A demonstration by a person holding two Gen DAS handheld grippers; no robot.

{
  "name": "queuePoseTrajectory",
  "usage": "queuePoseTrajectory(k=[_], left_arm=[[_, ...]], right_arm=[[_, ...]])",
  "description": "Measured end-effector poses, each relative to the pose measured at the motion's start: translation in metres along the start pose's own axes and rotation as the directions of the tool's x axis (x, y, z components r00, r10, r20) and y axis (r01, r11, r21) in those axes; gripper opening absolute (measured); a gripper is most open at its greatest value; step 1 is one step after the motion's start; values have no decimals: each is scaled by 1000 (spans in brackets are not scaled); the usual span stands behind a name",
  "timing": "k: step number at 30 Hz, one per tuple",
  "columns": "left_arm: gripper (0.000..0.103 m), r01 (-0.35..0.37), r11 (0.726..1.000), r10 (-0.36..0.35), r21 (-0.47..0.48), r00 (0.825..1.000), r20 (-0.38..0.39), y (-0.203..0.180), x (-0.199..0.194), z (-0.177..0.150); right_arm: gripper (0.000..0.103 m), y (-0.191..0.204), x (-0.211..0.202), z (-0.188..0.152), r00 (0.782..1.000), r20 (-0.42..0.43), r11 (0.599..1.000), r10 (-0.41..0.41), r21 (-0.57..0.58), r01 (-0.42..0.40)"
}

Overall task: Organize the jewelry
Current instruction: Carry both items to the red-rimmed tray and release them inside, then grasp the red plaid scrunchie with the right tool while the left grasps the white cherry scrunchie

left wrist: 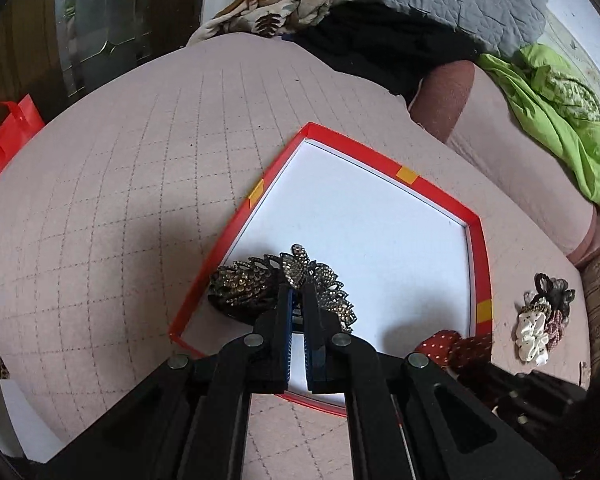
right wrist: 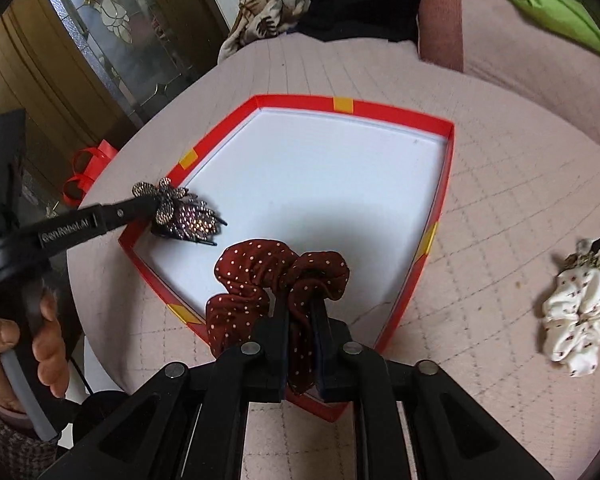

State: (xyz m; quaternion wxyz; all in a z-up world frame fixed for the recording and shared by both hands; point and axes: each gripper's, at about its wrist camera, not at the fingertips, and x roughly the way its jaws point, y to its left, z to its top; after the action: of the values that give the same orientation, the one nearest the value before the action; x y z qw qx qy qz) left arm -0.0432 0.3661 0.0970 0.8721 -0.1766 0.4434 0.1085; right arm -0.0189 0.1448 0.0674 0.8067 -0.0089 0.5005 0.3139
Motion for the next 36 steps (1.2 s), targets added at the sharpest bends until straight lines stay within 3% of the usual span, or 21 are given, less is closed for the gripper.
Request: queuePoseTrajectory(k=[2, 4, 6, 9, 12, 17, 23, 33, 36], left_arm=[[13, -1, 1000, 1, 5, 1000, 12, -6, -4, 1], [38, -2, 1000, 1, 5, 999, 40, -10, -13, 2], [44, 3, 1000, -3, 1, 997, 78, -14, -28, 2], [47, 19, 1000, -18, -12, 994, 104, -20, -45, 4], [47, 30, 1000, -28, -7, 993, 116, -29, -60, 0], [51, 23, 997, -32, 77, 991, 129, -60, -81, -14], [53, 52, 983, -73, 175, 991, 113, -107, -91, -34], [54, 178, 932, -181, 317, 983, -20, -210, -68, -69], [54, 239, 914, -218, 329, 971, -100, -239, -46, -77]], right_arm=[[20, -1, -2, -1, 1000, 11, 1000, 1, 8, -1], [28, -3, -7, -2, 1000, 23, 1000, 0, 8, 0], [35, -1, -16, -2, 999, 44, 1000, -5, 1, 5], [47, 0, -29, -2, 997, 73, 1000, -2, -6, 2], [48, 0, -45, -7, 996, 92, 1000, 8, -1, -8], [48, -14, -78, -32, 993, 116, 1000, 3, 15, -5], [49, -67, -124, -78, 989, 134, 992, -65, 118, 49], [49, -176, -190, -143, 959, 145, 923, -242, 340, 182], [49, -202, -199, -146, 952, 150, 903, -267, 385, 193]])
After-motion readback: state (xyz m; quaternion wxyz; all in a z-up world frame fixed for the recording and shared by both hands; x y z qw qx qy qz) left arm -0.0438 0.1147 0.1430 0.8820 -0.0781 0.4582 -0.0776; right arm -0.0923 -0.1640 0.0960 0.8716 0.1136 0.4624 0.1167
